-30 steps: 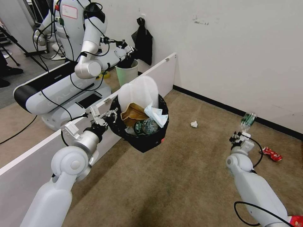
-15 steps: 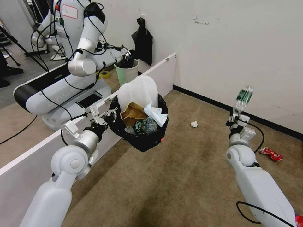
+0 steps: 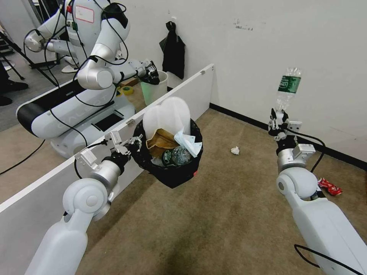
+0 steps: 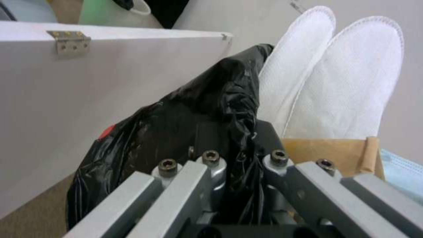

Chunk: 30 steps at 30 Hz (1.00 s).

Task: Pick up the trash bin, then pick up the garbage from the floor and place it into the trash bin.

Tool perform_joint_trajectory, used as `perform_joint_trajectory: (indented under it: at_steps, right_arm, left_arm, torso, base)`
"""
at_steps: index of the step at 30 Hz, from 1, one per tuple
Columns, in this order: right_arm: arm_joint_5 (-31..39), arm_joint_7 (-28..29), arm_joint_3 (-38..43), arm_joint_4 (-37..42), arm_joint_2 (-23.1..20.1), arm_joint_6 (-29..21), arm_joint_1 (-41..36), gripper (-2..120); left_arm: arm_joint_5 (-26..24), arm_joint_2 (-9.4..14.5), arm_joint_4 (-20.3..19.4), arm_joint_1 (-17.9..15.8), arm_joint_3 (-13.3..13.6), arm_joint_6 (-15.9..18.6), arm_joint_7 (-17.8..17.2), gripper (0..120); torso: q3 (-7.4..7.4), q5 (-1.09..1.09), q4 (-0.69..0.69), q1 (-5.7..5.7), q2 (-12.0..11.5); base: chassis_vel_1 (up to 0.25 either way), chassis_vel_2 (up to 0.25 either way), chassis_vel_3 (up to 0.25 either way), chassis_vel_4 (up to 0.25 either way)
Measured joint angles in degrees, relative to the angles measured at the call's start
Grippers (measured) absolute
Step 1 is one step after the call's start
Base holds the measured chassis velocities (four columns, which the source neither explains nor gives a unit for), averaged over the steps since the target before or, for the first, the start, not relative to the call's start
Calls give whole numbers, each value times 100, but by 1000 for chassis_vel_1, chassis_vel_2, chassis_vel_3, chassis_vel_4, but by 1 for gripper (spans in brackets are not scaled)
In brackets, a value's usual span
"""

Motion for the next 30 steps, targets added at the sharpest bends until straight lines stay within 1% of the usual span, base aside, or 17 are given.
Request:
perform_joint_trajectory:
  at_steps: [1, 2, 3, 4, 5, 8, 11, 14, 18, 20, 24, 25, 26, 28, 30]
  right_arm:
    - [0, 0, 0, 0, 0, 0, 0, 28]
    - [2, -121, -29, 51, -30, 91, 1, 28]
    - [3, -408, -72, 107, -72, 277, 7, 28]
    - [5, -558, -94, 133, -91, 369, 13, 28]
    - [5, -558, -94, 133, -91, 369, 13, 28]
    - [98, -974, -165, 243, -139, 580, 49, 28]
    - [123, -1067, -187, 266, -152, 628, 65, 28]
    - [235, -1329, -267, 349, -196, 730, 97, 28]
    - [311, -1495, -294, 387, -221, 769, 93, 28]
    - [379, -1750, -335, 436, -271, 827, 64, 28]
    - [435, -1951, -369, 501, -321, 862, 26, 28]
    - [489, -2139, -395, 558, -363, 882, -3, 28]
    - [489, -2139, -395, 558, -363, 882, -3, 28]
    - [546, -2433, -465, 641, -424, 903, -33, 28]
    - [566, -2500, -493, 667, -439, 903, -38, 28]
  left_arm:
    - [0, 0, 0, 0, 0, 0, 0, 3]
    - [-25, -2, 9, -21, 12, 30, -42, 3]
    - [-48, -7, 26, -41, 38, 65, -89, 3]
    - [-56, -15, 33, -49, 53, 82, -115, 3]
    - [-56, -15, 33, -49, 53, 82, -115, 3]
    - [-92, -29, 38, -59, 98, 144, -197, 3]
    - [-96, -30, 42, -59, 108, 163, -215, 3]
    - [-218, -41, 62, -79, 134, 252, -364, 3]
    - [-327, -54, 65, -111, 169, 341, -479, 3]
    - [-389, -84, 87, -138, 220, 410, -552, 3]
    - [-426, -122, 103, -162, 268, 445, -587, 3]
    - [-443, -150, 118, -174, 313, 486, -616, 3]
    - [-443, -150, 118, -174, 313, 486, -616, 3]
    - [-466, -192, 151, -203, 359, 512, -640, 3]
    - [-483, -204, 158, -215, 367, 517, -649, 3]
  torso:
    - [0, 0, 0, 0, 0]
    - [0, 0, 0, 0, 0]
    - [0, 1, 0, 0, 0]
    - [0, 0, 0, 0, 0]
    - [0, 0, 0, 0, 0]
    - [0, 0, 0, 0, 0]
    - [0, 0, 0, 0, 0]
    - [0, 0, 1, 0, 0]
    - [0, 1, 1, 0, 0]
    - [0, 1, 0, 0, 0]
    - [0, 0, 0, 0, 0]
    - [0, 0, 0, 0, 0]
    - [0, 0, 0, 0, 0]
    - [0, 0, 0, 0, 0]
    - [0, 1, 0, 0, 0]
  base:
    - [0, 0, 0, 0]
    - [0, 0, 0, 0]
    - [0, 0, 0, 0]
    - [0, 0, 0, 0]
    - [0, 0, 0, 0]
    - [0, 0, 0, 0]
    - [0, 0, 0, 0]
    - [0, 0, 0, 0]
    - [0, 0, 0, 0]
    - [0, 0, 0, 0]
    - [0, 0, 0, 0]
    - [0, 0, 0, 0]
    - [0, 0, 0, 0]
    - [0, 0, 0, 0]
    - [0, 0, 0, 0]
